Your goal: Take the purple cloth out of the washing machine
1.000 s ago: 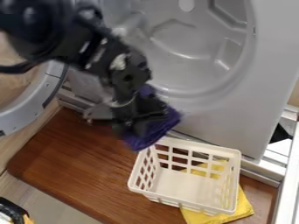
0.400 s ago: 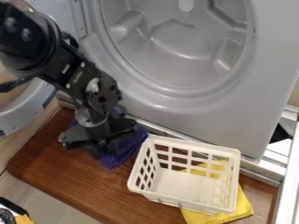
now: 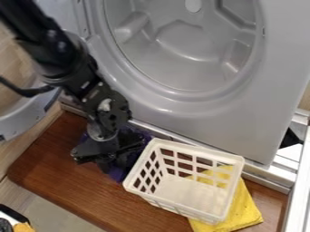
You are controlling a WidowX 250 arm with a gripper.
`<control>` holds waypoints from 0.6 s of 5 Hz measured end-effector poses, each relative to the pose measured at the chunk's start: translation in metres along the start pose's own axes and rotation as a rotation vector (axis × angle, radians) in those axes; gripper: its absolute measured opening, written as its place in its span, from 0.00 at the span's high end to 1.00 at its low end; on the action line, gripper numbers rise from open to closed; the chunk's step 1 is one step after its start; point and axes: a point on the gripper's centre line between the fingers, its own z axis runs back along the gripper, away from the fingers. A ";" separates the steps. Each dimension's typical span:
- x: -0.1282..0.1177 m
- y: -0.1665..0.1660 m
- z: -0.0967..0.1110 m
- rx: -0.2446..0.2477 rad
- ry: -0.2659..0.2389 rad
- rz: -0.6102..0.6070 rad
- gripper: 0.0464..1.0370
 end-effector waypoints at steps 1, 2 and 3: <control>0.002 -0.006 -0.006 0.003 0.015 0.001 0.80; 0.003 -0.008 -0.007 0.001 0.020 -0.001 0.74; 0.001 -0.009 -0.007 -0.002 0.039 -0.029 0.45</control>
